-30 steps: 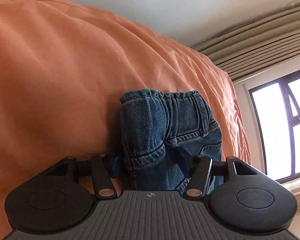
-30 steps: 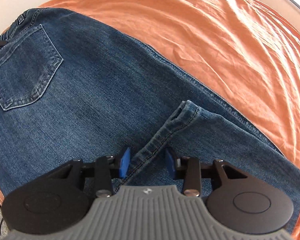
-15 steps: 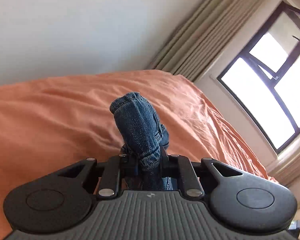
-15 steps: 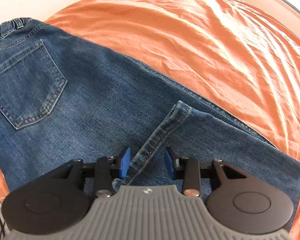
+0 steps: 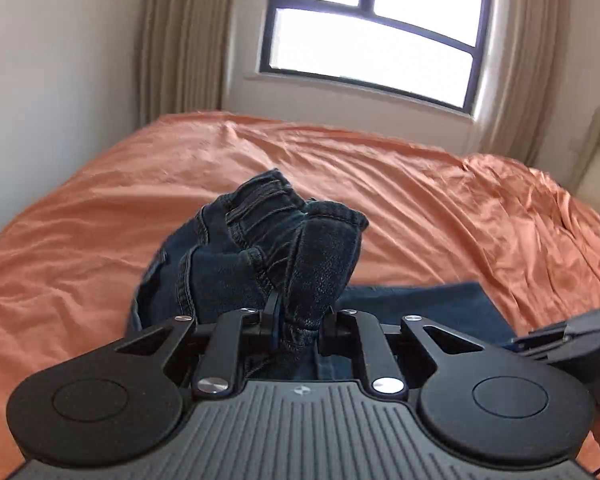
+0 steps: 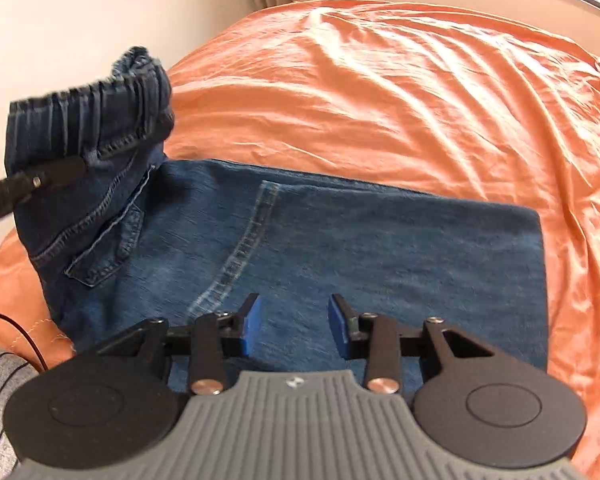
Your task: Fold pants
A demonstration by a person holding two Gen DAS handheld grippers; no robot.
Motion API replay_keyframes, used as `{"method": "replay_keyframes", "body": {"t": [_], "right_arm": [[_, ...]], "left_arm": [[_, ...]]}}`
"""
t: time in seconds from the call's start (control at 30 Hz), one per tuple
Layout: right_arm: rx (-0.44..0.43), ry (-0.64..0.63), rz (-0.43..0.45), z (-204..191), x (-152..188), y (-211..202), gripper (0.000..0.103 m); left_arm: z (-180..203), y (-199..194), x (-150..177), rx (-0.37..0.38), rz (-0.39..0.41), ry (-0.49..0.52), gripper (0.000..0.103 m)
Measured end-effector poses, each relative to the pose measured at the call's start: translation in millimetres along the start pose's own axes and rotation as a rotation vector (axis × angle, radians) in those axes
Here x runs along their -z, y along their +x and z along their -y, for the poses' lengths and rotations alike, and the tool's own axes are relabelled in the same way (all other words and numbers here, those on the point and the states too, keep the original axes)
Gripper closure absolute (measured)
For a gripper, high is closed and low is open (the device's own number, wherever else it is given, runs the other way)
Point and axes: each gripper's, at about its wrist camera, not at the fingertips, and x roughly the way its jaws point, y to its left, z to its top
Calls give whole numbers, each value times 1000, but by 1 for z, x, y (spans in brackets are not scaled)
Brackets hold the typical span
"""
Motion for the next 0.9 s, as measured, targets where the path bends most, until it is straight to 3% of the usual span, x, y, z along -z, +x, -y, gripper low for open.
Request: {"method": "replay_keyframes", "body": {"t": [0.13, 0.23, 0.27, 0.33, 0.43, 0.63, 0.7, 0.8, 0.9], "right_arm": [[27, 99, -7, 33, 29, 3, 73], [22, 136, 4, 44, 48, 2, 73], [19, 140, 12, 46, 53, 1, 73], [12, 140, 32, 46, 59, -2, 73], [-9, 134, 56, 41, 60, -5, 73], [-122, 128, 98, 26, 48, -10, 72], [-173, 142, 111, 21, 40, -10, 72], [-272, 172, 129, 16, 28, -5, 72], [-320, 200, 123, 10, 16, 11, 72]], "left_arm": [[31, 32, 33, 41, -186, 55, 83], [26, 37, 47, 65, -242, 17, 78], [21, 37, 47, 84, -256, -6, 72], [8, 36, 45, 183, -295, -79, 41], [-5, 38, 36, 296, -357, -159, 29], [-20, 30, 19, 409, -414, -200, 27], [-25, 21, 10, 377, -391, -161, 27], [-36, 11, -5, 239, -321, -73, 27], [-55, 13, -13, 131, -322, -21, 27]]}}
